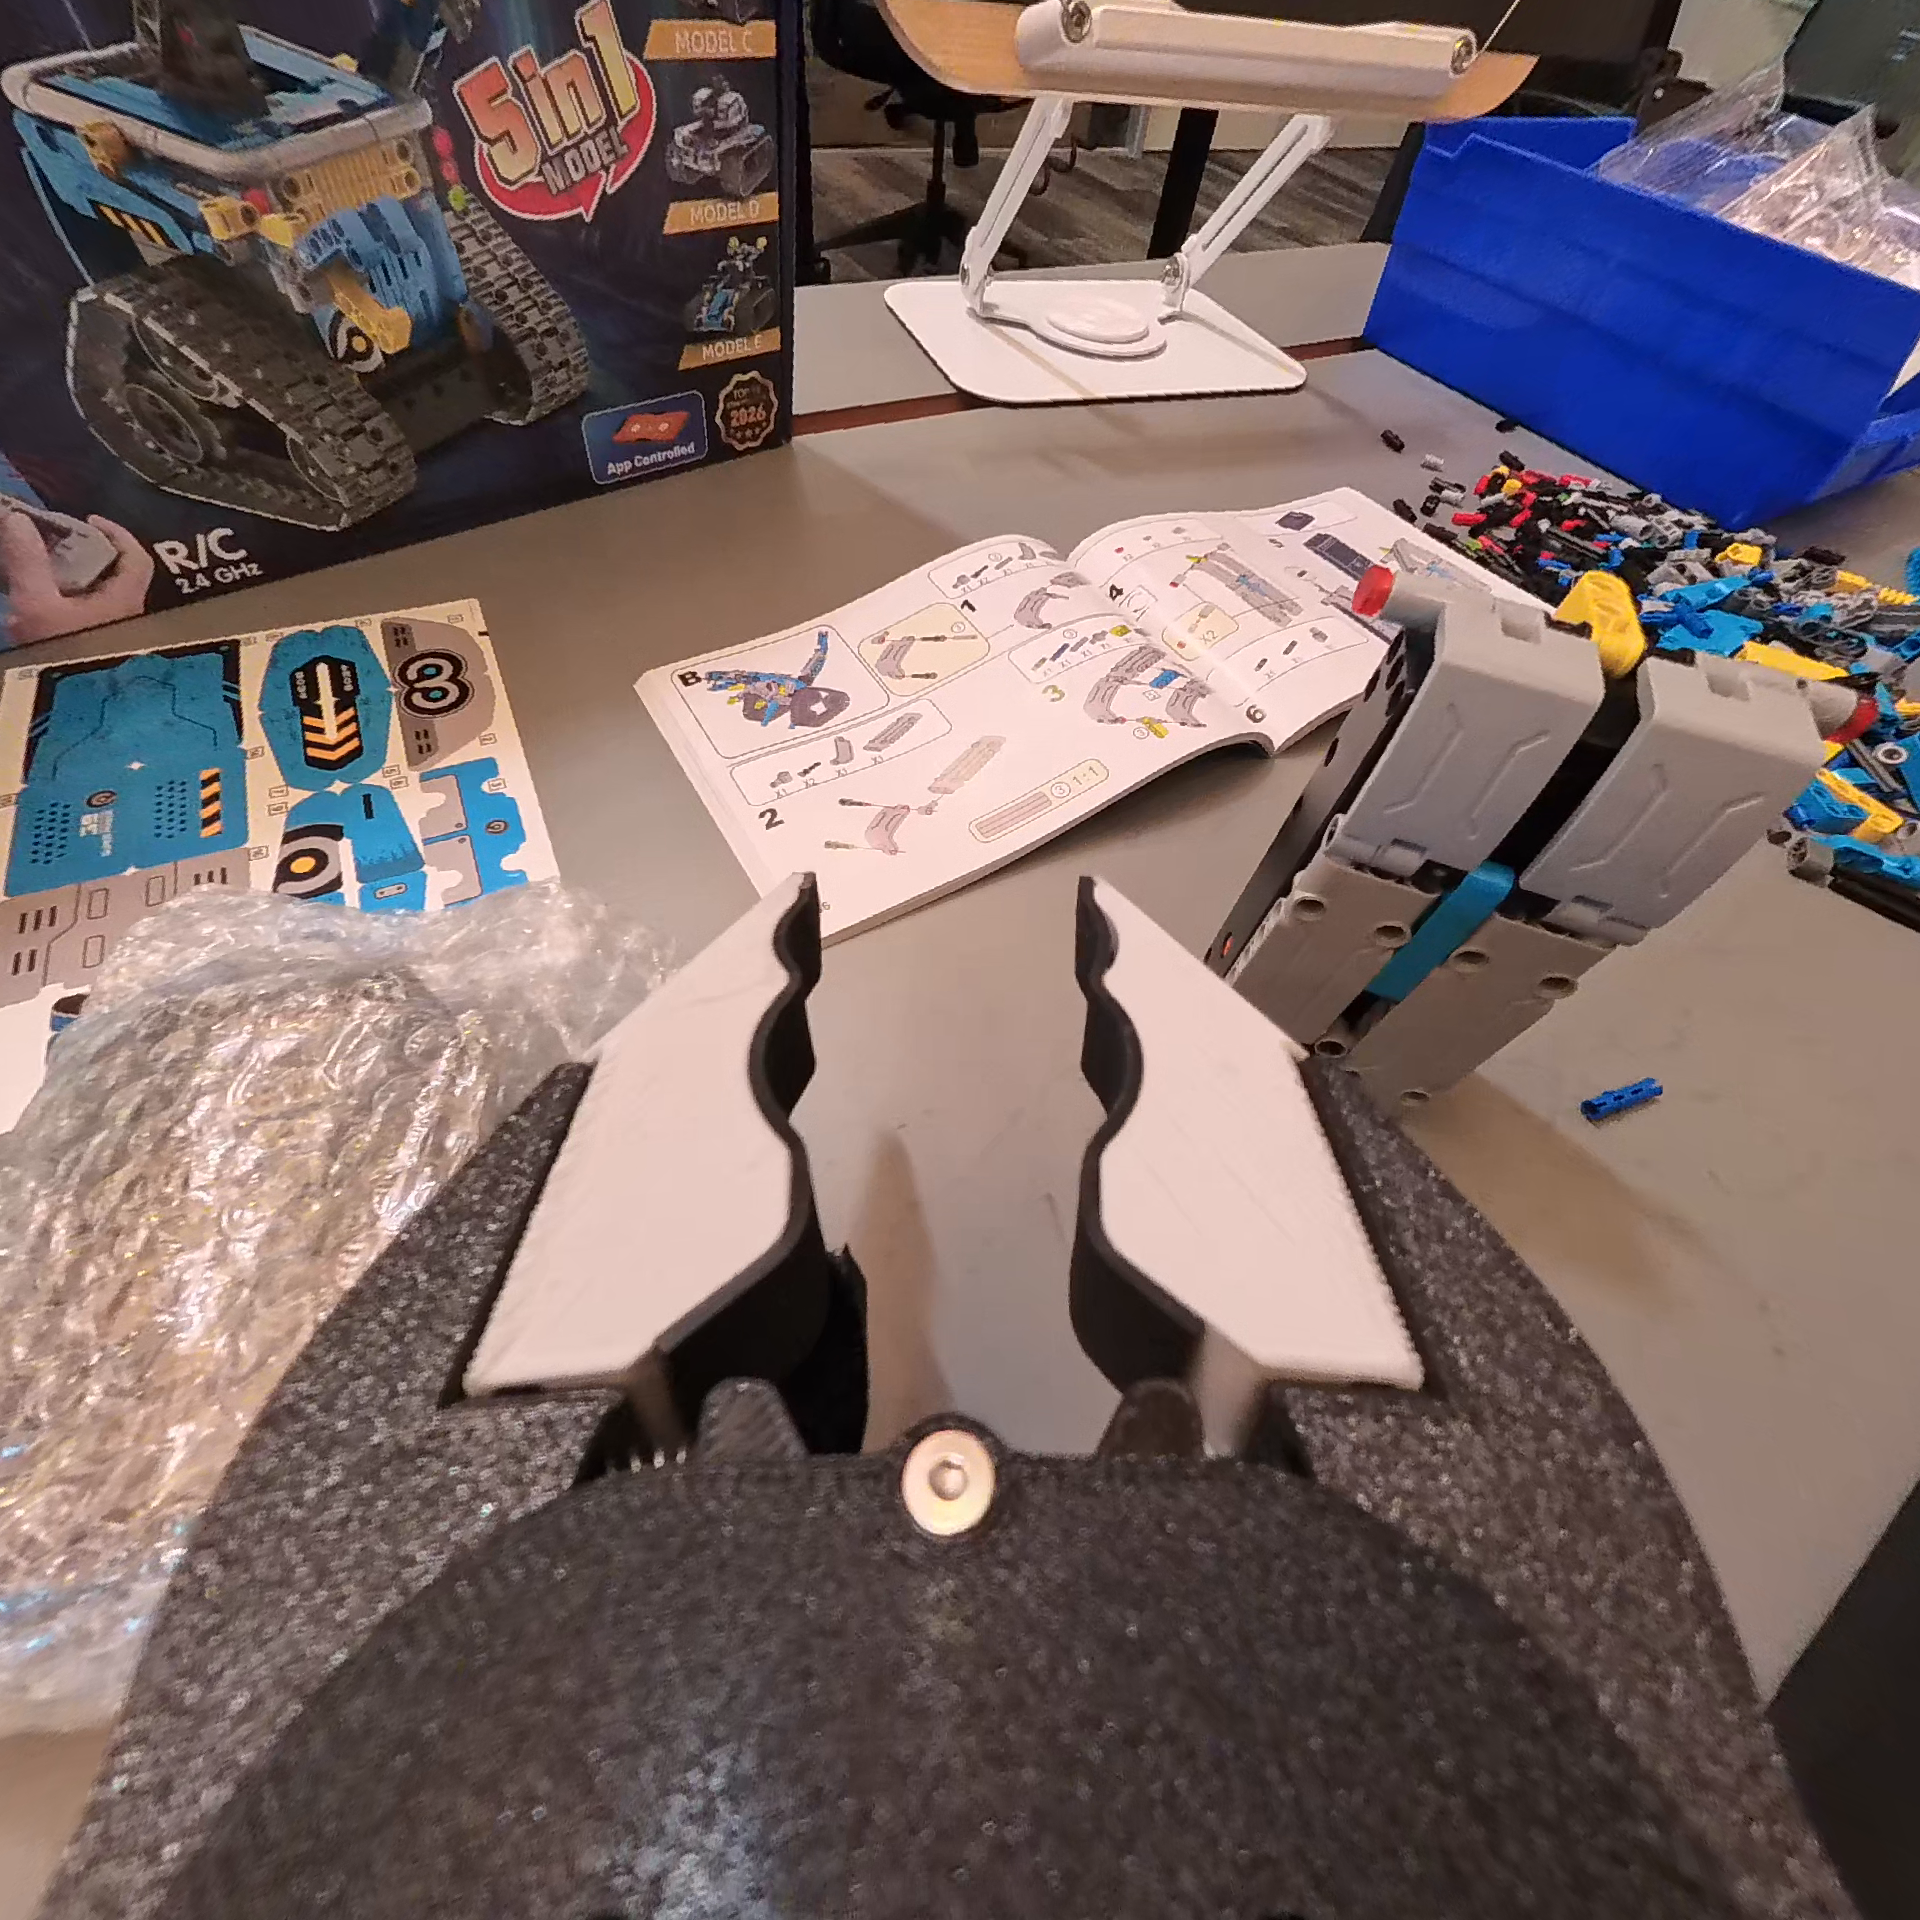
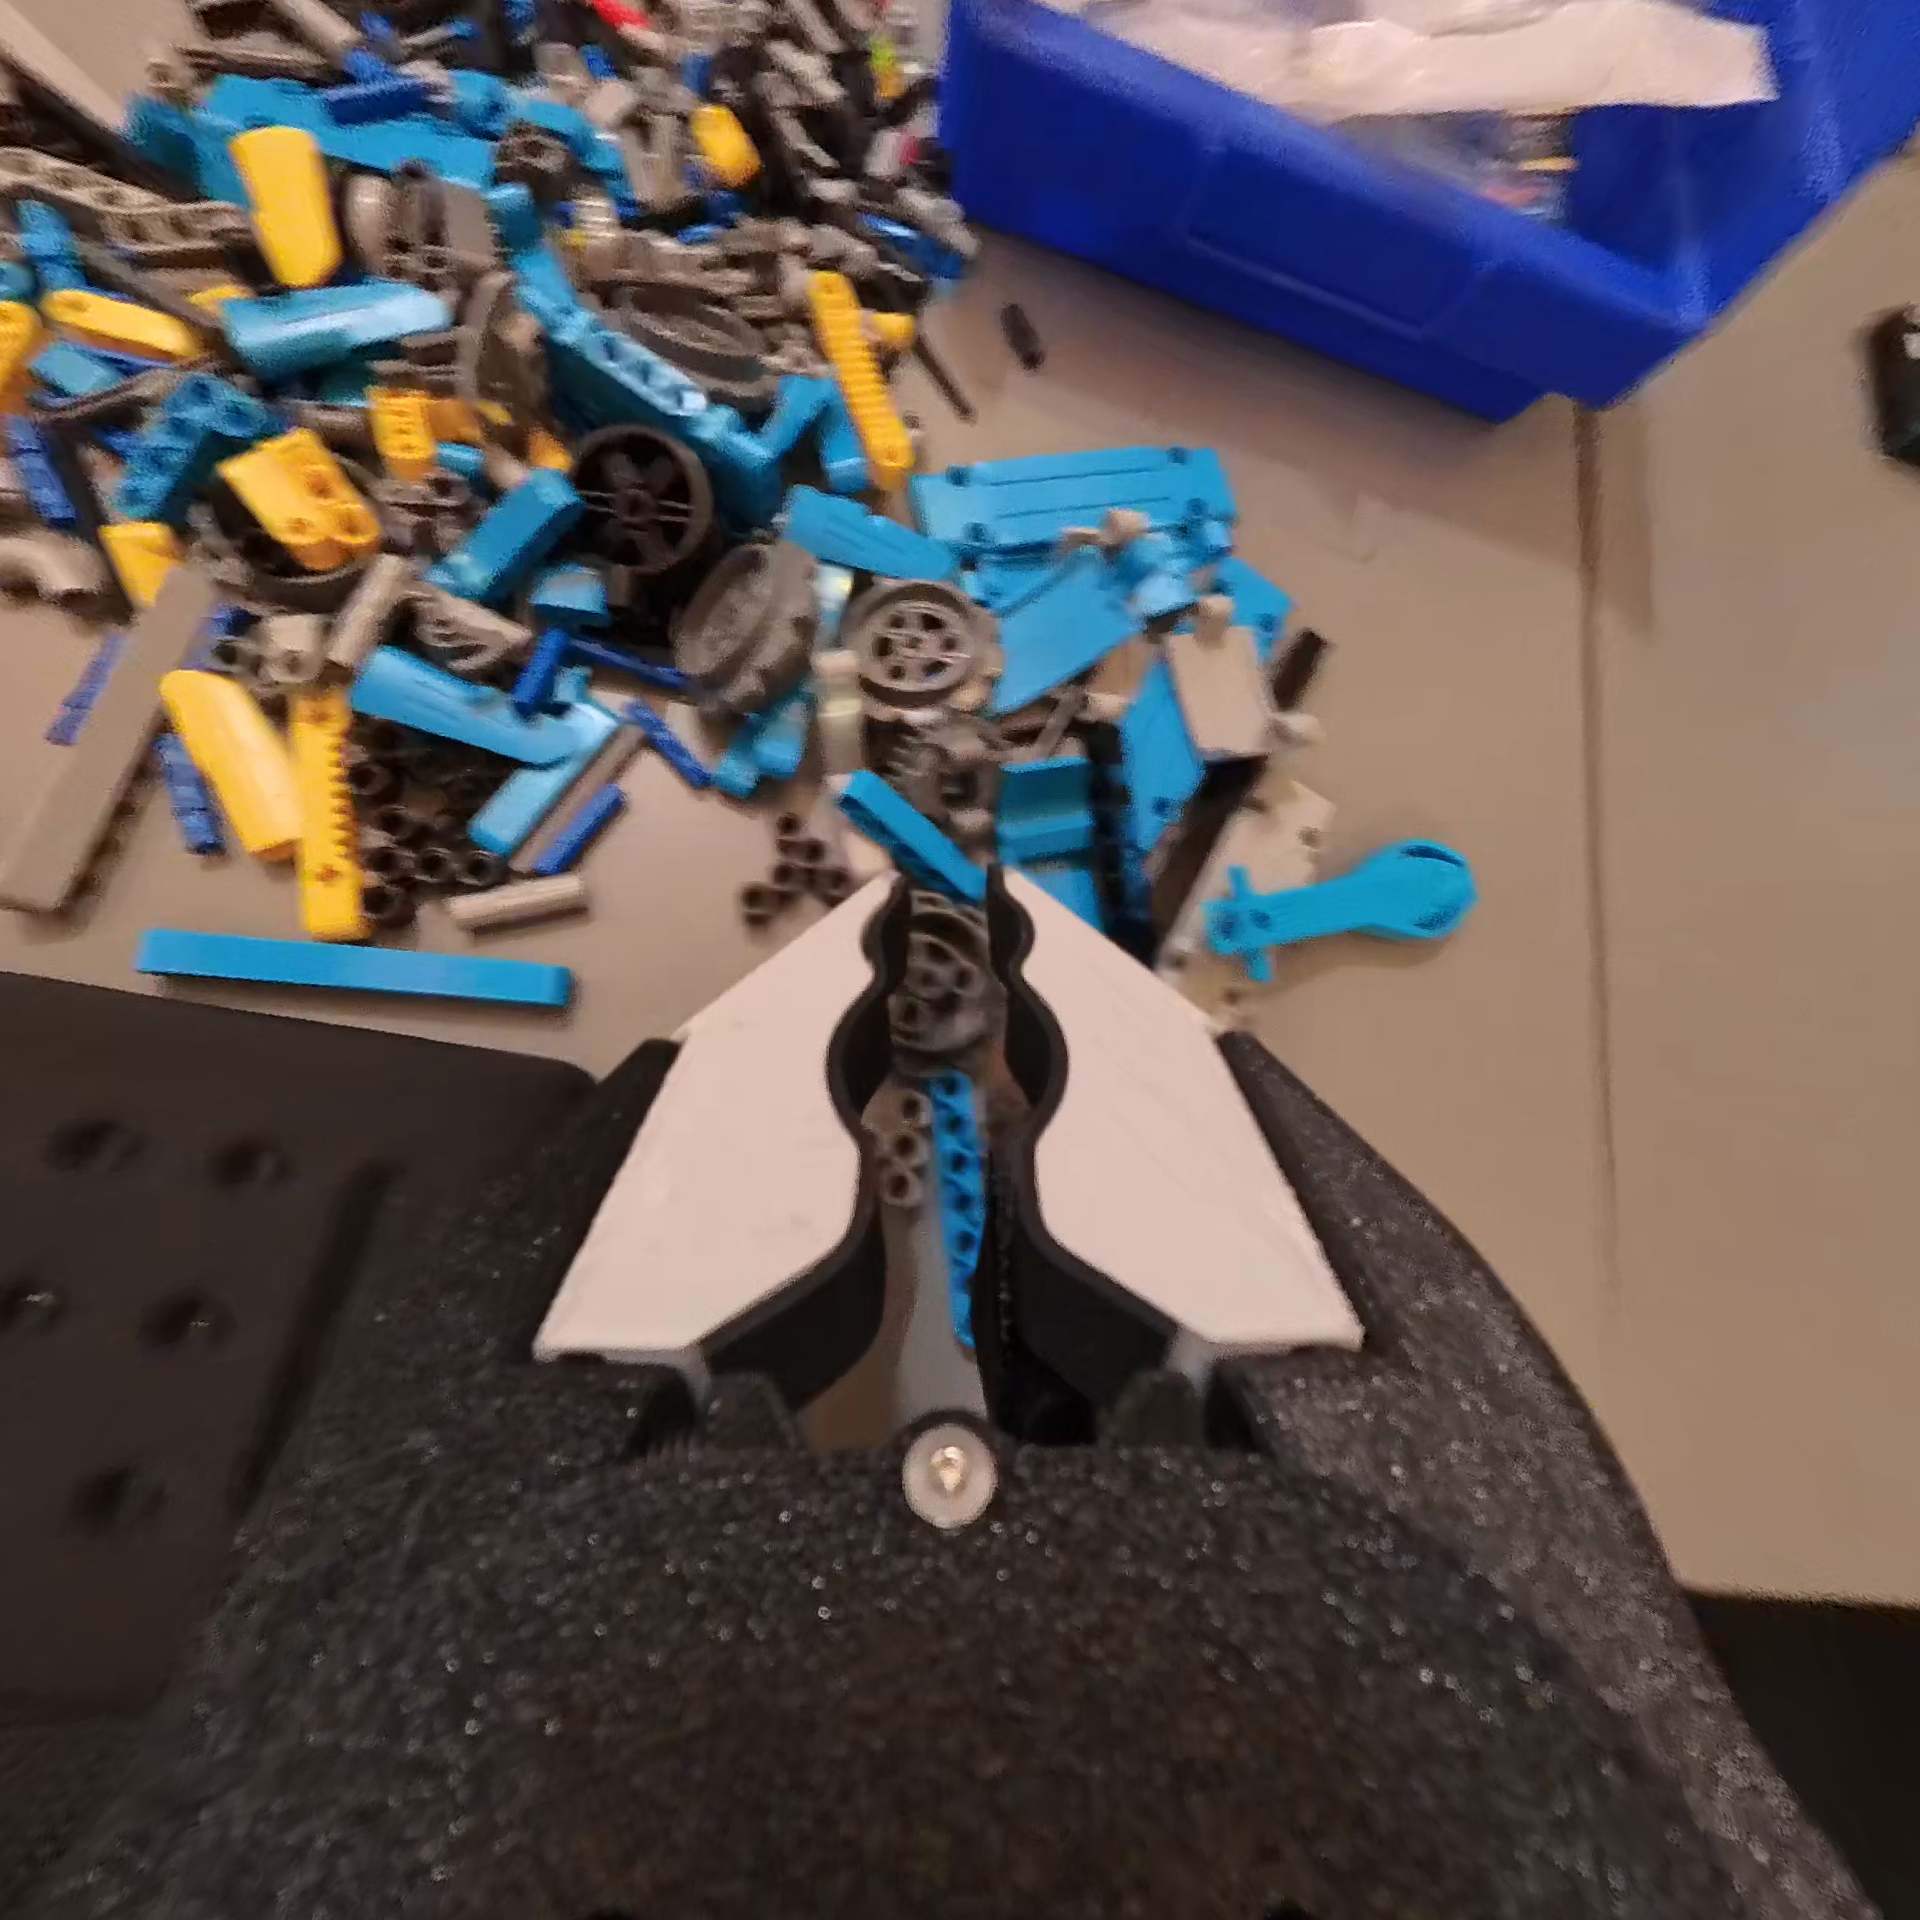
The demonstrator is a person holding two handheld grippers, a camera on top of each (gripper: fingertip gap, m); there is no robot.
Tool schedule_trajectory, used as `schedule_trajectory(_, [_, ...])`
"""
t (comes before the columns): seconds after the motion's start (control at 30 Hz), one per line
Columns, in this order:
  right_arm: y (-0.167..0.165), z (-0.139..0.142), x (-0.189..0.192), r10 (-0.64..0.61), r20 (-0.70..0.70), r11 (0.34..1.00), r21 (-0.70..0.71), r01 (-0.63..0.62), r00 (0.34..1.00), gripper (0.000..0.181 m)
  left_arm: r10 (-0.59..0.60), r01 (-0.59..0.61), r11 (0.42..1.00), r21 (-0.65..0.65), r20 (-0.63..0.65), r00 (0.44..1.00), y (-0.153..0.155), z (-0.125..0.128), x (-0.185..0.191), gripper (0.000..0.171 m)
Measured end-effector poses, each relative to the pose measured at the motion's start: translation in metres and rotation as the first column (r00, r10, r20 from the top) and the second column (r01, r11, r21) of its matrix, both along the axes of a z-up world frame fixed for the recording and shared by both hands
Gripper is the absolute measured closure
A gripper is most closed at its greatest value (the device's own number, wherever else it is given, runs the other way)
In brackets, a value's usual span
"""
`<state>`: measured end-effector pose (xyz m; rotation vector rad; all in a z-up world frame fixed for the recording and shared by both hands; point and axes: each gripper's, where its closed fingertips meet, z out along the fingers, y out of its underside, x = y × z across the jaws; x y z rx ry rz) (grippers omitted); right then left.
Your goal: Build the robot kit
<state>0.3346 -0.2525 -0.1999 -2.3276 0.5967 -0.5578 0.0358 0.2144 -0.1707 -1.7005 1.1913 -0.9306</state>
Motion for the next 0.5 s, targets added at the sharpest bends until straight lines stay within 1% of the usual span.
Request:
schedule_trajectory(0.07, [-0.021,0.011,0.012,-0.068,0.038,0.998,0.020,0.068,0.997,0.168,-0.001,0.001,1.000,-0.001,-0.001,1.000,0.000,0.000,0.000,0.123])
schedule_trajectory(0.13, [-0.032,0.019,0.018,-0.115,0.014,0.987,0.114,0.113,0.993,0.168,-0.002,0.002,1.000,-0.001,-0.001,1.000,0.000,0.000,0.000,0.123])
schedule_trajectory(0.2, [-0.030,0.023,0.017,-0.111,-0.059,0.966,0.229,0.122,0.992,0.168,-0.002,0.002,1.000,-0.002,-0.005,1.000,0.000,-0.001,0.000,0.123])
schedule_trajectory(0.27, [-0.022,0.025,0.012,-0.071,-0.119,0.943,0.316,0.106,0.990,0.168,-0.003,0.003,1.000,0.000,-0.006,1.000,0.000,-0.001,0.000,0.123])
schedule_trajectory(0.33, [-0.018,0.024,0.011,-0.056,-0.134,0.941,0.324,0.097,0.989,0.168,-0.002,0.002,1.000,0.005,-0.004,1.000,-0.001,0.000,0.000,0.123])
schedule_trajectory(0.5, [-0.019,0.017,0.013,-0.057,-0.105,0.964,0.255,0.082,0.993,0.168,-0.011,0.011,1.000,0.011,-0.012,1.000,-0.003,-0.001,0.000,0.123])
